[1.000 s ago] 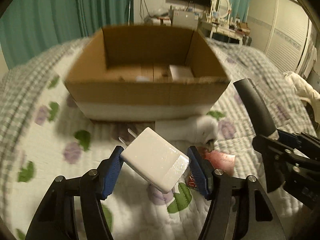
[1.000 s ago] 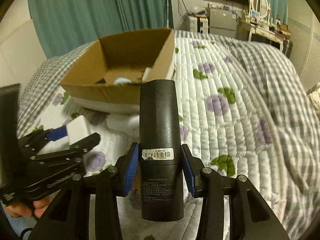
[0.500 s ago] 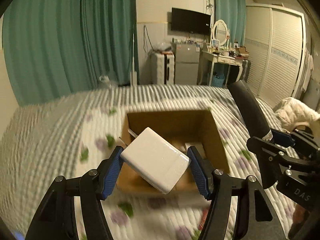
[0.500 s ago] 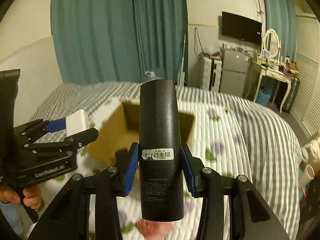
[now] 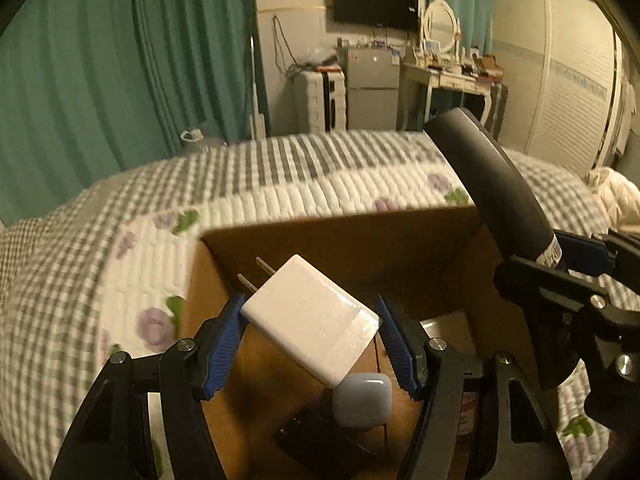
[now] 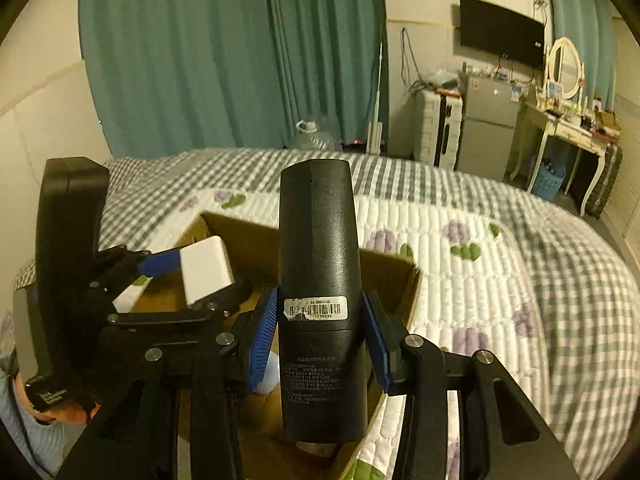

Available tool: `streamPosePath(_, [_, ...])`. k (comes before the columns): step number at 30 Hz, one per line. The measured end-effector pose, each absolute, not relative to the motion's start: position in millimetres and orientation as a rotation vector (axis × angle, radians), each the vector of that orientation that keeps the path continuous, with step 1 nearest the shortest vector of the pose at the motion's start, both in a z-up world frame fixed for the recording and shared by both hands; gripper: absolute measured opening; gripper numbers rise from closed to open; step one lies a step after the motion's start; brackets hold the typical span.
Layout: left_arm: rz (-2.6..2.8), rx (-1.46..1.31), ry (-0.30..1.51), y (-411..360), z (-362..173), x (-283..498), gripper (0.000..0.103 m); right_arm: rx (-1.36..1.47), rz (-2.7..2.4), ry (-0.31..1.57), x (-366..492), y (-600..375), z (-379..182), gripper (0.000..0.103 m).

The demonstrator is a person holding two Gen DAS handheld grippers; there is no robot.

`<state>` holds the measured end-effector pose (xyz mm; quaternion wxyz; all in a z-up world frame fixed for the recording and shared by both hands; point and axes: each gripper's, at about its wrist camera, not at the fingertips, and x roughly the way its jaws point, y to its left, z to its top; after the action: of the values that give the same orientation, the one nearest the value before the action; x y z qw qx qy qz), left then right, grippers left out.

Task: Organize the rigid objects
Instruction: 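Lower the charger into the box with the left tool while the right drops the cylinder in, then grasp the pink rose-printed card box with the right tool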

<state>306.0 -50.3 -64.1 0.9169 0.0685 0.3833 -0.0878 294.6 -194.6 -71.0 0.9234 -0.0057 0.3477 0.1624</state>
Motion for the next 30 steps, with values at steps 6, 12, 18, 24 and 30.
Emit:
streamPosePath(6, [-0.237, 0.123, 0.808, -51, -70, 307, 0.069, -0.001, 0.361, 0.742, 304, -197, -89, 0.041])
streamPosePath(12, [-0.208, 0.13, 0.747, -43, -44, 291, 0.08, 0.004, 0.338, 0.727, 303, -201, -82, 0.041])
streamPosePath(18, [-0.159, 0.134, 0.716, -19, -23, 267, 0.08, -0.014, 0.338, 0.738, 299, -190, -84, 0.041])
streamPosePath(24, [-0.124, 0.116, 0.707, 0, -11, 245, 0.08, -0.032, 0.344, 0.778, 296, -173, -102, 0.044])
streamPosePath(30, [-0.119, 0.087, 0.704, 9, 5, 208, 0.092, 0.012, 0.286, 0.735, 257, -191, -75, 0.069])
